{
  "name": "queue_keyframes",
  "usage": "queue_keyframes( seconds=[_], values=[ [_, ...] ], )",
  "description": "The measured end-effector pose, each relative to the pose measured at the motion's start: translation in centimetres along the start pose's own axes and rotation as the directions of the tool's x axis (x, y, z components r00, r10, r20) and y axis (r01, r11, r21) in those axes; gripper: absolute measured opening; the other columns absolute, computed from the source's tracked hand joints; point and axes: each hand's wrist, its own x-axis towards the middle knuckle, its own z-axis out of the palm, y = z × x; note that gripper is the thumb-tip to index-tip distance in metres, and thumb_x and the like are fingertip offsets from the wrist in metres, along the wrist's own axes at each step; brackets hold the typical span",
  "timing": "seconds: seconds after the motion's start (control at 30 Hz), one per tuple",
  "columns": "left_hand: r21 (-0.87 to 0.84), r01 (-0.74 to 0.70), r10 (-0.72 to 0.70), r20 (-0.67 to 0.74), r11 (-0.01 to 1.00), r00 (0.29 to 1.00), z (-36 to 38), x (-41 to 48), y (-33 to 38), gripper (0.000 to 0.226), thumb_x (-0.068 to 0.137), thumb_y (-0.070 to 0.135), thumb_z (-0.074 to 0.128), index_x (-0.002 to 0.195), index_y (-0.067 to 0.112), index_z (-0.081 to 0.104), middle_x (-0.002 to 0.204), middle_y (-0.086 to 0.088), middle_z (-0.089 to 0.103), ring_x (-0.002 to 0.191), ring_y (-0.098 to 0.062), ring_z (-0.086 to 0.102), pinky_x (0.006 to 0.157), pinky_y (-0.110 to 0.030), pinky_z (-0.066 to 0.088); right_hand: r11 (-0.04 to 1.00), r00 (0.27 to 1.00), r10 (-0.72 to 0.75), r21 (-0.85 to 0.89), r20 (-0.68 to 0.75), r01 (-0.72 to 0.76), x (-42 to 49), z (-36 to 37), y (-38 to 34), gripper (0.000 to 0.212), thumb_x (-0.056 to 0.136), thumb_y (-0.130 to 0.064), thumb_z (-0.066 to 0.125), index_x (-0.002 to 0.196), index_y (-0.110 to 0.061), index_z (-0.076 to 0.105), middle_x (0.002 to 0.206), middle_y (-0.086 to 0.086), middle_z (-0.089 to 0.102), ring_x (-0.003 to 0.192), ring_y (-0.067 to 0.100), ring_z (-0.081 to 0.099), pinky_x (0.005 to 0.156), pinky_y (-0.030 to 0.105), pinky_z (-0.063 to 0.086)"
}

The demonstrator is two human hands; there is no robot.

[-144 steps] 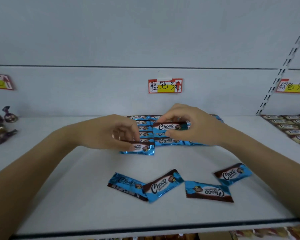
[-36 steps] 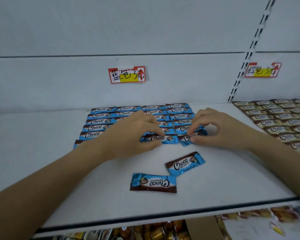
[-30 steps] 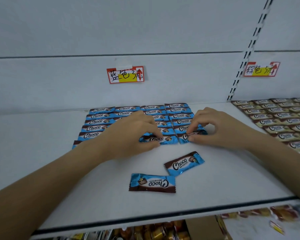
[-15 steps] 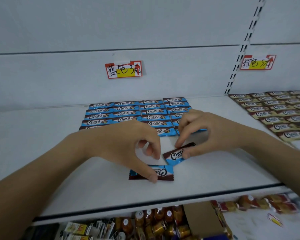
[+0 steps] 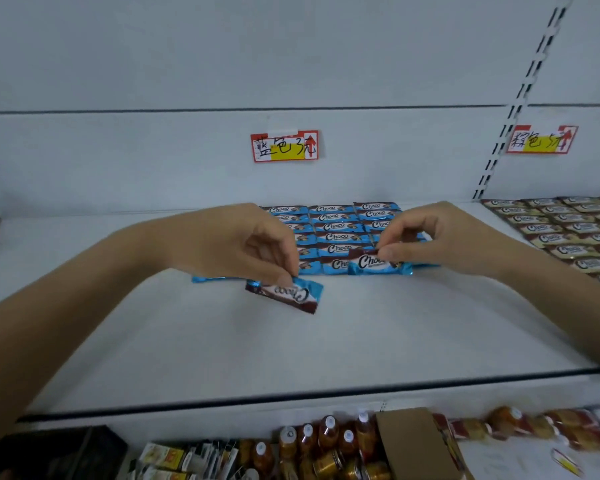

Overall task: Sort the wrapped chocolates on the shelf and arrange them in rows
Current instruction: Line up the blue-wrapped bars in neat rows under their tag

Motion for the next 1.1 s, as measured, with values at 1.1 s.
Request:
queue_keyframes(
  seconds=[1.1],
  values=[
    [0.382, -0.172, 0.24, -0.137, 0.908, 0.961, -0.3, -6.1, -6.6, 0.035, 0.077, 0.049, 0.043, 0.089, 0.028, 0.07, 0.082, 0.01, 0.066, 0.079, -0.002, 0.055, 0.072, -0.012, 0.044, 0.921, 0.971, -0.234, -0.329, -0.042, 0.208, 2.8, 8.0, -1.5, 0.026, 0.071, -0.059, 0.058, 0.088, -0.042, 0.066, 0.087, -0.022, 0.054, 0.091, 0.0, 0.044, 0.081, 0.013, 0.032]
  ],
)
